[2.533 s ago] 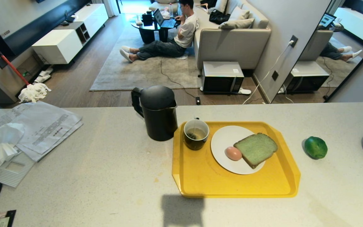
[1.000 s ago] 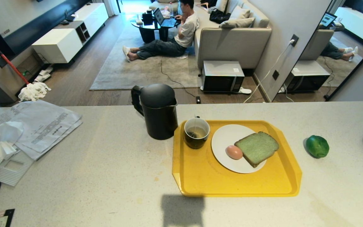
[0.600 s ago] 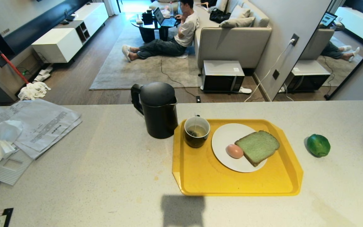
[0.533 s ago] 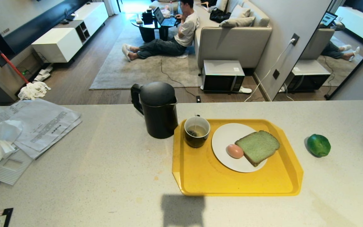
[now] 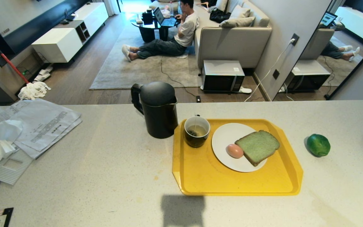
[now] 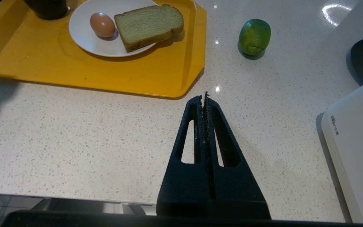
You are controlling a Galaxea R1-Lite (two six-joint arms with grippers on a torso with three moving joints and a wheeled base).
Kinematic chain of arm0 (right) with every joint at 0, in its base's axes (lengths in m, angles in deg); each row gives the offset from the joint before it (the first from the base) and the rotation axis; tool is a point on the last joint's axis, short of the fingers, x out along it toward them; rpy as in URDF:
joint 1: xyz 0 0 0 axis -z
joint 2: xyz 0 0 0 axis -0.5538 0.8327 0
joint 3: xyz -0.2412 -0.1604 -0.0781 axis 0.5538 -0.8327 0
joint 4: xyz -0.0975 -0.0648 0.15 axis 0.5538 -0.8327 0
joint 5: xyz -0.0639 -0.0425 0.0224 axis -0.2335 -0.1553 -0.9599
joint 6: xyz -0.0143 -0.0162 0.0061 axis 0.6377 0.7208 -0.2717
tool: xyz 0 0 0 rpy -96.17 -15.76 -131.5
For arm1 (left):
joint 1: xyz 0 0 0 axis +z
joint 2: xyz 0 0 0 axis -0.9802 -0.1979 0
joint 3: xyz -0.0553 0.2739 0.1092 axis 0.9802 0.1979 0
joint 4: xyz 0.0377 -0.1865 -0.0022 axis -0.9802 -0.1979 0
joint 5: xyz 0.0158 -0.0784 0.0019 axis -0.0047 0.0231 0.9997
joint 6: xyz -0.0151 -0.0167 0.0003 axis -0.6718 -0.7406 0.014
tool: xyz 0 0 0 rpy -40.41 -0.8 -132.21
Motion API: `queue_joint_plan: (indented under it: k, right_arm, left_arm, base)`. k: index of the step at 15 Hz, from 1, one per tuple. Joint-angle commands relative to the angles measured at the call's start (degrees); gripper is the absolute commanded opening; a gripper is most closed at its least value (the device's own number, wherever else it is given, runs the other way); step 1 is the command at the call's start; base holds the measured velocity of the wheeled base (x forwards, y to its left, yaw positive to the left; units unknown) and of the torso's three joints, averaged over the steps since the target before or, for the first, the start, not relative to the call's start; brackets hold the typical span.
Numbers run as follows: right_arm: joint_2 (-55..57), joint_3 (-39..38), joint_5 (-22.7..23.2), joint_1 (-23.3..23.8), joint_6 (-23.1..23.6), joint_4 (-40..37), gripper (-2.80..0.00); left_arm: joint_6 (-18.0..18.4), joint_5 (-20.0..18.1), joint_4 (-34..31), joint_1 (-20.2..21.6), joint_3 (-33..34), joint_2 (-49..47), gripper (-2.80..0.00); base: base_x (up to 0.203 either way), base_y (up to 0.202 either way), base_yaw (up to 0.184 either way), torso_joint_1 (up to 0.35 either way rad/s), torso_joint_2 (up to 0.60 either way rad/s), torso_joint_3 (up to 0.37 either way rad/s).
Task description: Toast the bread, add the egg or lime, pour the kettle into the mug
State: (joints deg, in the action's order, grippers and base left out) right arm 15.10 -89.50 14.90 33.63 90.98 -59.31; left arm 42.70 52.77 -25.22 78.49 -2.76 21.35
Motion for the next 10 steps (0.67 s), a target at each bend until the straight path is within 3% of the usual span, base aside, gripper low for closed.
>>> queue_joint_plan:
  k: [1,10]
  right_arm:
    - [0.1,-0.1,0.0,0.0,0.1,0.0,-2.80]
    - [0.1,-0.1,0.2,0.0,0.1,0.0,-2.80]
  left_arm:
    - [0.0,0.0,0.0,0.0,0.0,-0.1,-2.80]
    - [0.1,-0.1,0.0,0.0,0.0,-0.1,-2.80]
  base:
    - [0.000,0.000,0.000,0.000,0.00,0.000]
    - [0.000,0.000,0.000,0.000,0.00,0.000]
